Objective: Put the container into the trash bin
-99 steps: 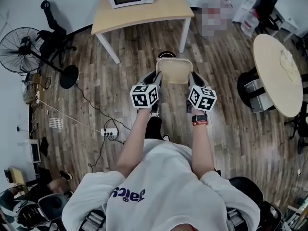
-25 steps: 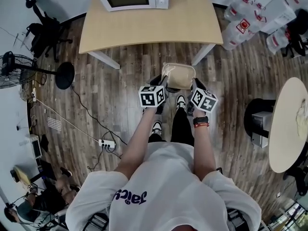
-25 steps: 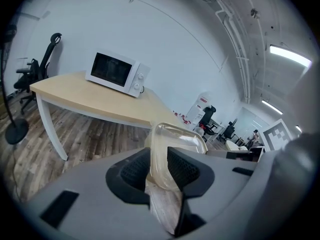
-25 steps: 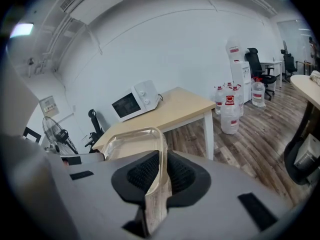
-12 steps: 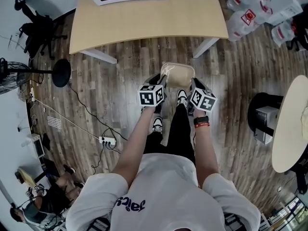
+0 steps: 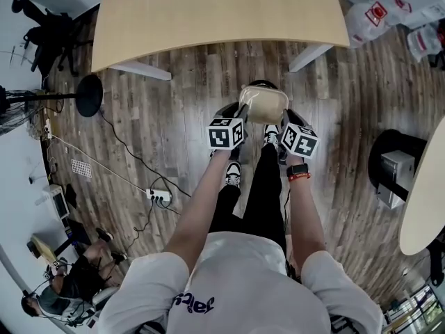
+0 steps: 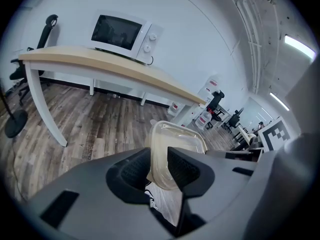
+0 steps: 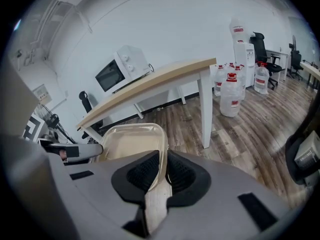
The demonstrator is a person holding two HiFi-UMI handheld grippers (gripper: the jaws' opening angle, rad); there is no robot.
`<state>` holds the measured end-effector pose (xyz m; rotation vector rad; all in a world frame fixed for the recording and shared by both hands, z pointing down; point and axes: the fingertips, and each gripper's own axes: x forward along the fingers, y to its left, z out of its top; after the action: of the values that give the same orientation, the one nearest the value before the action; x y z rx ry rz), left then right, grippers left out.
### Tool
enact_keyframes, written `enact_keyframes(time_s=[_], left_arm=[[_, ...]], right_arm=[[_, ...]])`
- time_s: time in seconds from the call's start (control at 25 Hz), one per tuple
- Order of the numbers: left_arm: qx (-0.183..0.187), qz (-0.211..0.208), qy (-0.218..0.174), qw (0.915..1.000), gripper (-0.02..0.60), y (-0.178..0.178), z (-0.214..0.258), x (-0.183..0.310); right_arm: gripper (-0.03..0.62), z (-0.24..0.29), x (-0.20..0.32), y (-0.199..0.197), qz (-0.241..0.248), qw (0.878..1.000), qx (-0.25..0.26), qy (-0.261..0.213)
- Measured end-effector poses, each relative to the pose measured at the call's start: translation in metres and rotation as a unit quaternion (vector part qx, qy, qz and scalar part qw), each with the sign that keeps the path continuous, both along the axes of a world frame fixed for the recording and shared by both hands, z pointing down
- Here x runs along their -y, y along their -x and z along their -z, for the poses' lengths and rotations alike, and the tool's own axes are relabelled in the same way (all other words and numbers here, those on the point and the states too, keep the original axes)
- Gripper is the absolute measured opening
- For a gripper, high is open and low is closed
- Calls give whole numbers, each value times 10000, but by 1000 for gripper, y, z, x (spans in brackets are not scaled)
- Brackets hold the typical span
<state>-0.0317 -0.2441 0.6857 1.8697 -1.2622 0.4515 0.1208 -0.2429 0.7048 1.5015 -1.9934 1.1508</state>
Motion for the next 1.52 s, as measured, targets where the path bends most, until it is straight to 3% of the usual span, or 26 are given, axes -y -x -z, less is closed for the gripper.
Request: enact_keyframes(time_s=[0.76,1.52], left_arm=[[-129,318,645,9973,112,-9,-158,29],[-6,26,865,9963,112,-12,-283,63]], right_arm=[[48,-154,34,-11,343,9975,-244,566],[44,-280,60,-9,732,9927,-389,874]])
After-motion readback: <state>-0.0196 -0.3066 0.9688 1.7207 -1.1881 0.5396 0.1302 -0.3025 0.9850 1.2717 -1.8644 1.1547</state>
